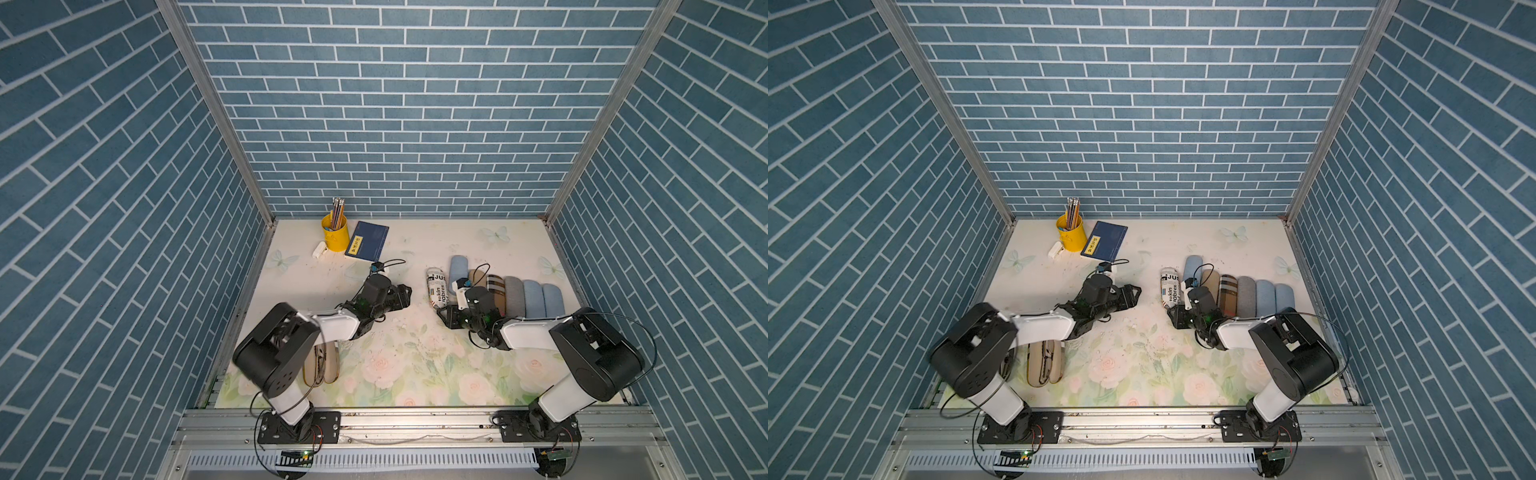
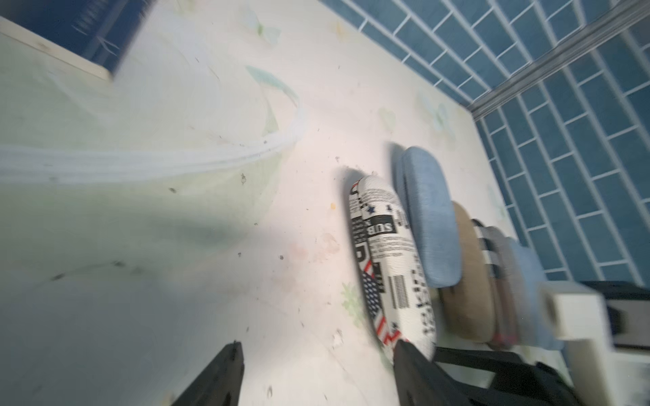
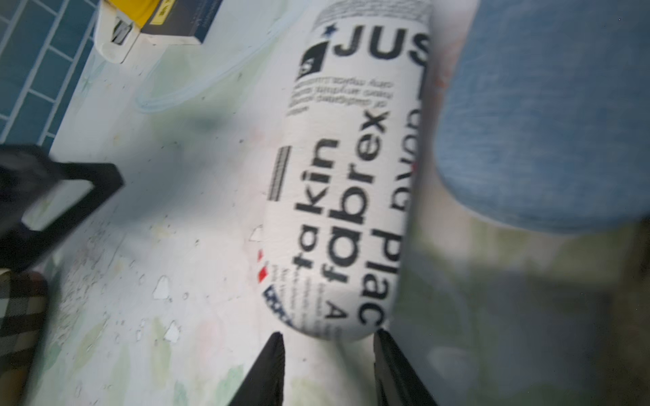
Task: Close the glasses case
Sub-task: Adjust the glasses case at the center of the board, then move the glasses case to the center of the board.
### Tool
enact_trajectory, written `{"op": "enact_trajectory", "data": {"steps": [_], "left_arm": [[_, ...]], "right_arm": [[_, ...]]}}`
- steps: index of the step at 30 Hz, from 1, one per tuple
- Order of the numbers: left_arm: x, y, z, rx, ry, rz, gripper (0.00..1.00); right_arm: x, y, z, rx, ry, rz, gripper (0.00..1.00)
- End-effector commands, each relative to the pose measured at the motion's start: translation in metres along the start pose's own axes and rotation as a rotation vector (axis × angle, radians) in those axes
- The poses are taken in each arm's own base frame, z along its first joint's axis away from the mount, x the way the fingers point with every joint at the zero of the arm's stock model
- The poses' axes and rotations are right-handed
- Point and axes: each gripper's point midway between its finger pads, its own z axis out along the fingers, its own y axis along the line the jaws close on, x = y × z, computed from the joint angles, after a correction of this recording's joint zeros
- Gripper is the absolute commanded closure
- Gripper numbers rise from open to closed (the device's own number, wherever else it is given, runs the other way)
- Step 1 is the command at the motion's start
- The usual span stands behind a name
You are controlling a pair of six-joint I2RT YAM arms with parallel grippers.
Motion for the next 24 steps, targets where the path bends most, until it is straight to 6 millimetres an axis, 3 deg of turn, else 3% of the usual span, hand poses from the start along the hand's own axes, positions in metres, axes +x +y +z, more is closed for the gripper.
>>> {"op": "enact_trajectory", "data": {"steps": [1, 5, 8, 11, 17, 24], "left_arm": [[-0.028, 0.003, -0.052, -0.057, -0.098, 0.02, 0.18], [-0.059, 0.01, -0.117, -0.108, -0.214, 0.003, 0.11], [-0.07, 0.018, -0.149, -0.125, -0.256, -0.023, 0.09], [-0.075, 0.03, -0.173, -0.148, -0.295, -0.054, 0.09], [-0.089, 0.032, -0.214, -0.141, -0.372, -0.069, 0.09], [-0.085, 0.028, -0.221, -0.108, -0.37, -0.074, 0.1]], "right_arm": [[0.001, 0.064, -0.004, -0.201, -0.022, -0.039, 0.54], [0.025, 0.146, 0.007, -0.396, 0.017, -0.087, 0.47], [0.045, 0.197, 0.024, -0.462, 0.074, -0.125, 0.43], [0.063, 0.234, 0.034, -0.512, 0.116, -0.149, 0.42], [0.088, 0.279, 0.047, -0.519, 0.183, -0.218, 0.42], [0.109, 0.292, 0.069, -0.387, 0.235, -0.302, 0.42]]}}
